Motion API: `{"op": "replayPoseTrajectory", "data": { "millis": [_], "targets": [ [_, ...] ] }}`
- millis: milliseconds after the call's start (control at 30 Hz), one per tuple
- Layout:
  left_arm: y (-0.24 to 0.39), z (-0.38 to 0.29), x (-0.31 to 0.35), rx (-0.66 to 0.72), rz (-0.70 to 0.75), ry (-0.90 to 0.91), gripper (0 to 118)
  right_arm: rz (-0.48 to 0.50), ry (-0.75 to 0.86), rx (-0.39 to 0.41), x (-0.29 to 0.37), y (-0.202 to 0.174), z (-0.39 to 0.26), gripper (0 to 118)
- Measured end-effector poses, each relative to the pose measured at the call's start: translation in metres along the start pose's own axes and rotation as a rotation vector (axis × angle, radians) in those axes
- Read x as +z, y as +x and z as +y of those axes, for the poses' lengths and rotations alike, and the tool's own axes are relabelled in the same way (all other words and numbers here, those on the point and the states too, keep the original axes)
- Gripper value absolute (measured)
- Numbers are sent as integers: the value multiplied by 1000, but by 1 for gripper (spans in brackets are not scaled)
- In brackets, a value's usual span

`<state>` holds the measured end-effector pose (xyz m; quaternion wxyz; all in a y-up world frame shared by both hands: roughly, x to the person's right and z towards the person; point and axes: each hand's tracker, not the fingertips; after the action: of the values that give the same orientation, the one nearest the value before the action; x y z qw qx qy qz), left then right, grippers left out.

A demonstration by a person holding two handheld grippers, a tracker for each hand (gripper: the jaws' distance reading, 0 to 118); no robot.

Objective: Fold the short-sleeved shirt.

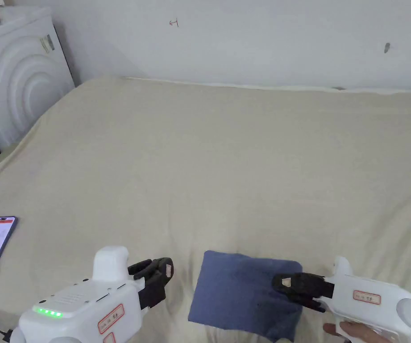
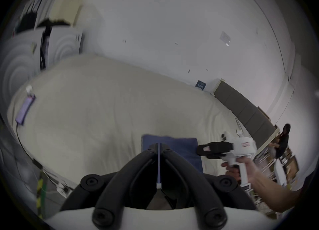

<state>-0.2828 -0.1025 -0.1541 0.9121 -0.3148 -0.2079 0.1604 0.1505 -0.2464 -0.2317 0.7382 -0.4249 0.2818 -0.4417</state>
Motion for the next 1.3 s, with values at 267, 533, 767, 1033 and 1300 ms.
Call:
{"op": "replayPoseTrajectory", "data": {
  "millis": [267,533,767,1033,1300],
  "targets": [
    [-14,-11,-51,-56,80,-160,93,31,-27,-183,-11,42,-4,0],
    [-22,-10,-123,-51,66,-238,118,-10,-3,-153,-1,50,-10,1],
    [-1,-21,-181,-69,47,-392,108,-114,17,13,6,46,-11,1],
    [30,-34,-178,-104,64,-394,33,-171,24,59,5,30,-14,1],
    [47,-2,-140,-264,77,-277,29,-360,165,288,12,-56,-45,1]
  ]
}}
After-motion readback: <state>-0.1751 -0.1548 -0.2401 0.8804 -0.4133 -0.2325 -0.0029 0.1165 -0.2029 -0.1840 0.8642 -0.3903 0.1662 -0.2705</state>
